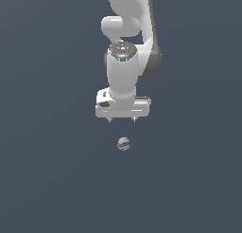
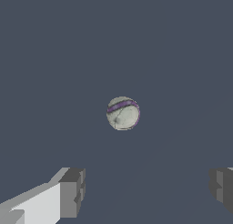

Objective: Pick up the object and move it to a goal position.

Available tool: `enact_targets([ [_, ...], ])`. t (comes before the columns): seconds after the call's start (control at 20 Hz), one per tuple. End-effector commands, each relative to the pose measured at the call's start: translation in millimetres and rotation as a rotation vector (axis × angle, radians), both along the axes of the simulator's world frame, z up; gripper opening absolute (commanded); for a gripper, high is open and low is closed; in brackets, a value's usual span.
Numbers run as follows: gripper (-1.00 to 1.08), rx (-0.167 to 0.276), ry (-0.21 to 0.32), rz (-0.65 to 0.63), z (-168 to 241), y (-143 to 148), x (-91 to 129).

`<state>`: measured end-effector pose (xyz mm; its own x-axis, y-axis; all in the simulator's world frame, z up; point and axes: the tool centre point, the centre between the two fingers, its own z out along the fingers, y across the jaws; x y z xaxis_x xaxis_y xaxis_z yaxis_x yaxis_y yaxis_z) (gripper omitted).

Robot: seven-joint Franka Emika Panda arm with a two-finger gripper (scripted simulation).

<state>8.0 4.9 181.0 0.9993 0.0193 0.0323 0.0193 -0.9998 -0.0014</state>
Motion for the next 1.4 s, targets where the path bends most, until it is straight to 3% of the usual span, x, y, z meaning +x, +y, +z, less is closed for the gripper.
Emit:
enact_targets([
  [0.0,1.0,0.0,0.0,0.0,0,0,0],
  [0.75,1.0,-0.025,0.004,0.036,-2,14,-1],
  [1.35,1.0,-0.015,0.019,0.076,-49,11,23],
])
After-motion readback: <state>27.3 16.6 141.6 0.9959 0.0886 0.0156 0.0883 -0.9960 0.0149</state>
